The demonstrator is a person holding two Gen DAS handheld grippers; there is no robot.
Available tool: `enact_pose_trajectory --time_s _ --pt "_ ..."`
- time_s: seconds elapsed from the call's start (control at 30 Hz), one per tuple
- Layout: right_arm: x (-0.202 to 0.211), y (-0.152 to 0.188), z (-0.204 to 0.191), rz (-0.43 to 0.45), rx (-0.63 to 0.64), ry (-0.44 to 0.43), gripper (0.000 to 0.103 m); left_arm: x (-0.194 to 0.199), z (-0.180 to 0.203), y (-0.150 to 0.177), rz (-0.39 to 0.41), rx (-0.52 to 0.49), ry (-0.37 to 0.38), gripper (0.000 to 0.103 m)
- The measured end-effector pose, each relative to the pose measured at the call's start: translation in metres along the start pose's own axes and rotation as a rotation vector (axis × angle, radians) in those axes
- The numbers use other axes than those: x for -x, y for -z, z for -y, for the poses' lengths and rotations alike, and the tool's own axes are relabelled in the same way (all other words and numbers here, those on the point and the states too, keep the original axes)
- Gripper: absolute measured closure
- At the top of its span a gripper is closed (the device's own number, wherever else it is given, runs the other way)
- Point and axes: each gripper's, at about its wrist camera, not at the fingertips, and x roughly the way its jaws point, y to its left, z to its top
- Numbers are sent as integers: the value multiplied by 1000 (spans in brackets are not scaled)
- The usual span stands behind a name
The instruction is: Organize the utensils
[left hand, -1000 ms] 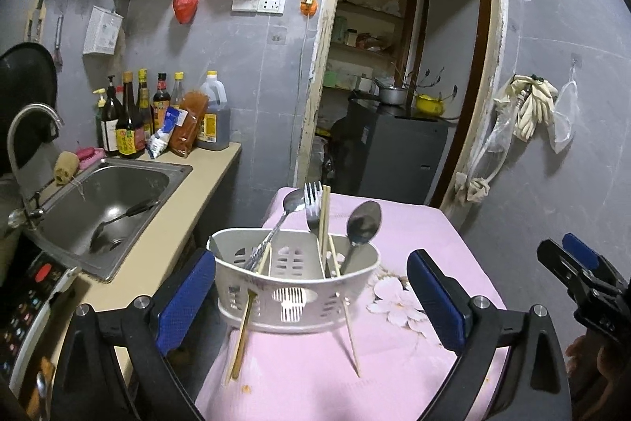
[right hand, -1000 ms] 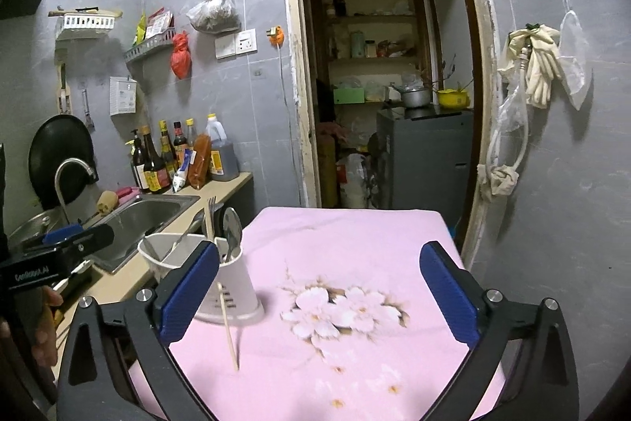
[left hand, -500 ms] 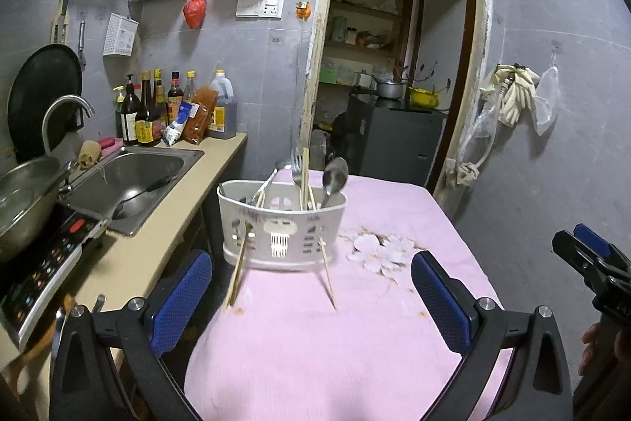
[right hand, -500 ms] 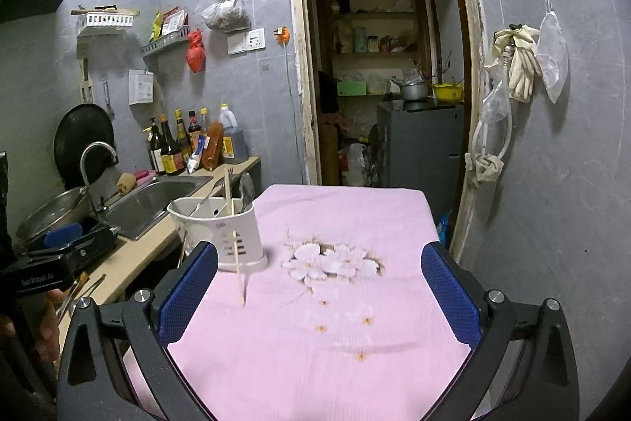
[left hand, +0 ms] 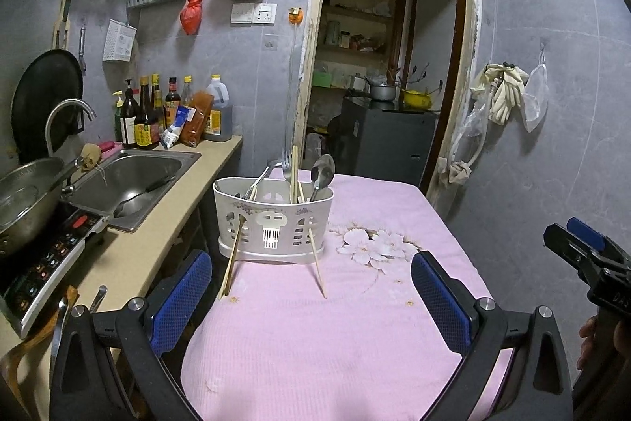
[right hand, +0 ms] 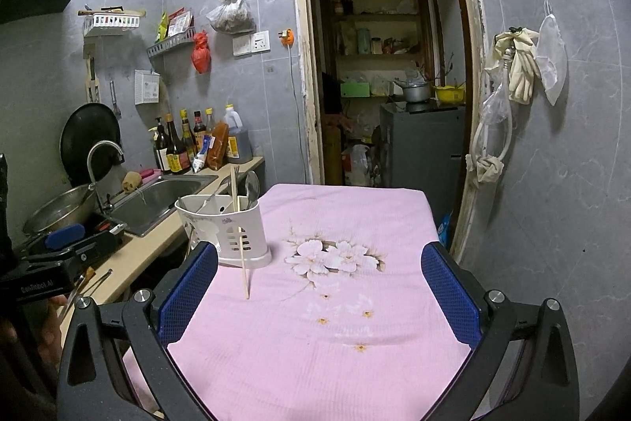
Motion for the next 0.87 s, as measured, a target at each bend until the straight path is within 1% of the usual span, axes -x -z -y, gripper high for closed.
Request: enact_pose_trajectory --time_s 0.27,0.47,0.87 --pt "1 -4 0 -7 4 -5 2 0 -3 0 -1 3 -6 1" --pt "-6 -8 -5 -17 6 -3 2 -1 -4 -1 9 -8 -7 1" --pt "-17 -6 -8 -32 8 -6 2 -6 -3 -1 -5 -27 -3 1"
